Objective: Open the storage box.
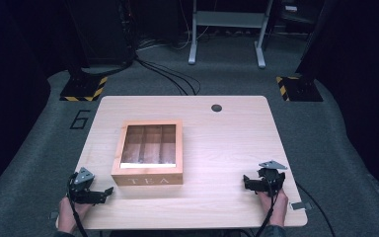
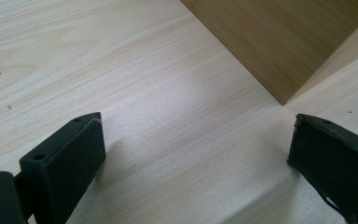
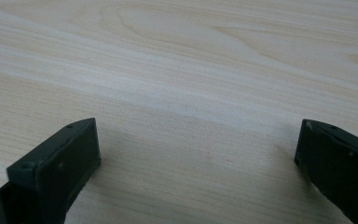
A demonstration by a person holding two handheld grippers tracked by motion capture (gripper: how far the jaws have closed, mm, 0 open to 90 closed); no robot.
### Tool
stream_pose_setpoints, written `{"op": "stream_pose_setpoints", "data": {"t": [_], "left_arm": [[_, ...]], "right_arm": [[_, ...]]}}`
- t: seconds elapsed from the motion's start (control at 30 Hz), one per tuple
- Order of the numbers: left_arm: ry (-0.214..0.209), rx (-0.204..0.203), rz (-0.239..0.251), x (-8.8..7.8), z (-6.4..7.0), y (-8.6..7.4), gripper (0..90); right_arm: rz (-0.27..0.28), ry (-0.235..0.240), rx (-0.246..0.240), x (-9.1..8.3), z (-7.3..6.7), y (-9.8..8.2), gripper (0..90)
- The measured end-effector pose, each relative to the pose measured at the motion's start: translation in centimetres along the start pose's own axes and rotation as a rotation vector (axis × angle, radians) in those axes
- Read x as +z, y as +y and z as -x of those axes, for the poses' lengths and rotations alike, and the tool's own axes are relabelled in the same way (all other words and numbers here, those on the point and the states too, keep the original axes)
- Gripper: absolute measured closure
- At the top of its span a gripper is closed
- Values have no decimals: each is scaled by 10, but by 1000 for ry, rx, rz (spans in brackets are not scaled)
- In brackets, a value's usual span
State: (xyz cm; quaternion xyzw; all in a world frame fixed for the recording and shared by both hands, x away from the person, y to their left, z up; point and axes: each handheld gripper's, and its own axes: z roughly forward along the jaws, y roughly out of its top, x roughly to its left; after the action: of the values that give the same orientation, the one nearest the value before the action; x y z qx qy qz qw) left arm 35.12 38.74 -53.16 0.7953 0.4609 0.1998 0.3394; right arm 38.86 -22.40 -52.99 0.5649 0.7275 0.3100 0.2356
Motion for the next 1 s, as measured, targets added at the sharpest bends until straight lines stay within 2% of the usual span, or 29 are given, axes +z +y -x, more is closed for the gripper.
{"op": "stream_pose_setpoints", "data": {"t": [0.5,0.6,0.7,0.77,1.0], "left_arm": [[-11,2,-2,0,0,0,17],[-21,-19,10,-1,0,-1,8],[-41,-37,11,-4,0,-2,2],[-62,-49,28,-9,1,-1,2],[-108,-39,78,-21,9,10,2]], "right_arm": [[0,0,1,0,0,0,0],[0,0,0,0,0,0,0],[0,0,0,0,0,0,0],[0,0,0,0,0,0,0],[0,-1,0,0,0,0,0]]}}
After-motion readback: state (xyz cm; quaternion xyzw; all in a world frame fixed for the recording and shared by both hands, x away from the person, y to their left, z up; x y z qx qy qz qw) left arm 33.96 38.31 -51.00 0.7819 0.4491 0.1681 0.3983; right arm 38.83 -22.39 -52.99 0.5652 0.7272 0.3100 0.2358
